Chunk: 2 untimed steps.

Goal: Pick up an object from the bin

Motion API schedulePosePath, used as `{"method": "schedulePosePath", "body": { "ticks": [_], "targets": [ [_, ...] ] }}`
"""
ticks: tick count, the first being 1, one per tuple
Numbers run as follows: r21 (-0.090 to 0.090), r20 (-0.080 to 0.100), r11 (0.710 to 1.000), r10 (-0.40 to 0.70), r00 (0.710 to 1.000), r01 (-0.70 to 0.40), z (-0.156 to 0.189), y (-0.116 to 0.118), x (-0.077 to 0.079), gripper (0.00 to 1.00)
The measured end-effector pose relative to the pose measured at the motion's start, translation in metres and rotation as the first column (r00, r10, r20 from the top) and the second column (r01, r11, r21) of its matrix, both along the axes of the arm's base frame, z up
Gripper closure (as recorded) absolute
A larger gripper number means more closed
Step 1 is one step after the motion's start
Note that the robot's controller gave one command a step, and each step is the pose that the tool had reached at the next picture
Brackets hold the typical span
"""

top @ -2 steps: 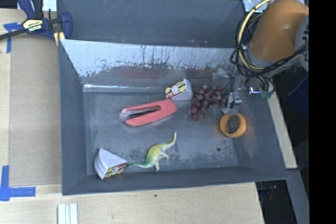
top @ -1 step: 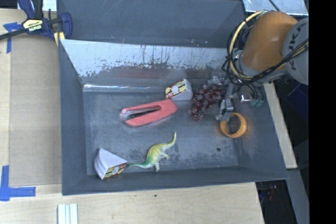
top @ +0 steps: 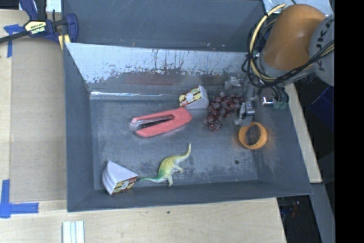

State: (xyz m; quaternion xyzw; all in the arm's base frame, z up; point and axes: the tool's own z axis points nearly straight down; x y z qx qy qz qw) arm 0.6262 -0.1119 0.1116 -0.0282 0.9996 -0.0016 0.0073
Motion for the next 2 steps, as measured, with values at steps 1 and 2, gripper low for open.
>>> {"method": "schedulePosePath", "body": {
  "ticks": [1,2],
  "targets": [
    [0.002,-0.011,0.998,-0.055,0.998,0.055,-0.0398,-0.0007,0.0017,0.0],
    [0.0,0.0,0.999,-0.037,0.999,0.037,-0.0411,-0.0009,-0.001,1.0]
  ]
}}
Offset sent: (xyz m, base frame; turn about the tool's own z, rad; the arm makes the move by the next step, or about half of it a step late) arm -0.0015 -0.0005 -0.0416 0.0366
